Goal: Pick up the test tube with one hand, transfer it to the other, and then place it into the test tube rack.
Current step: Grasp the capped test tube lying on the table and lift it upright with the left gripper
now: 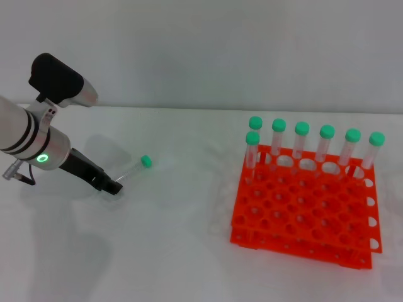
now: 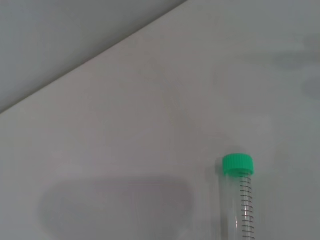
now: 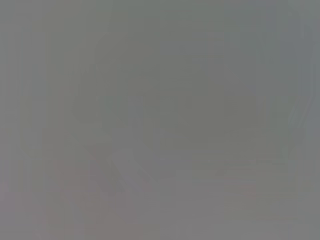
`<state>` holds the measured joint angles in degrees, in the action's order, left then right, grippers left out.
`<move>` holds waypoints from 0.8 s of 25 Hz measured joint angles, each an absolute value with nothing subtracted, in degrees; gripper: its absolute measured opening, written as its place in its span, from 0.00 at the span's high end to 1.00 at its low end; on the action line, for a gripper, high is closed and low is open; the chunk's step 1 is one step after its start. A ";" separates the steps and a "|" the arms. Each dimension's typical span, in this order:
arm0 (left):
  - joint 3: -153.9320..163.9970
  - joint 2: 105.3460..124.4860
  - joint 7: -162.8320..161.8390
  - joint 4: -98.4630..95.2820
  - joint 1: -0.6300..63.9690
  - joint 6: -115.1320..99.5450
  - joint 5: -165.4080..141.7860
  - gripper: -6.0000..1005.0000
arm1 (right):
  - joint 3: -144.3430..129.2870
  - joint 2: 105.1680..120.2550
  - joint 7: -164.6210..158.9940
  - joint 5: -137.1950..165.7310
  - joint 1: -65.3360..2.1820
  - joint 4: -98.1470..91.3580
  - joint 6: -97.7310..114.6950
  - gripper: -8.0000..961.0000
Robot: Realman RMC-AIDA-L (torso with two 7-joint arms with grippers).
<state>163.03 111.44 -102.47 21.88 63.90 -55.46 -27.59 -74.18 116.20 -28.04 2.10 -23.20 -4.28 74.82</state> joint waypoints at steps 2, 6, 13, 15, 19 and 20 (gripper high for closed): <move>163.03 111.45 -102.31 21.88 63.88 -55.40 -27.56 0.31 | -74.18 116.20 -28.04 2.04 -23.25 -4.21 74.82 0.33; 163.03 111.48 -102.30 21.88 63.88 -55.37 -27.53 0.43 | -74.18 116.18 -28.04 1.98 -23.28 -4.24 74.81 0.33; 163.03 111.53 -102.35 20.55 63.90 -55.36 -27.79 0.60 | -74.18 116.09 -28.04 1.89 -23.34 -4.41 74.79 0.33; 163.03 111.54 -102.39 20.52 63.90 -55.36 -27.83 0.62 | -74.18 116.09 -28.04 1.92 -23.40 -4.42 74.79 0.33; 163.03 111.48 -102.57 20.49 63.60 -55.37 -27.89 0.64 | -74.18 116.10 -28.04 1.97 -23.49 -4.39 74.79 0.34; 163.03 111.47 -102.61 20.48 63.43 -55.37 -27.85 0.64 | -74.18 116.10 -28.04 1.97 -23.46 -4.39 74.79 0.34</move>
<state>163.03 111.47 -102.61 20.48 63.43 -55.37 -27.85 -74.18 116.10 -28.04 1.97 -23.46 -4.39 74.79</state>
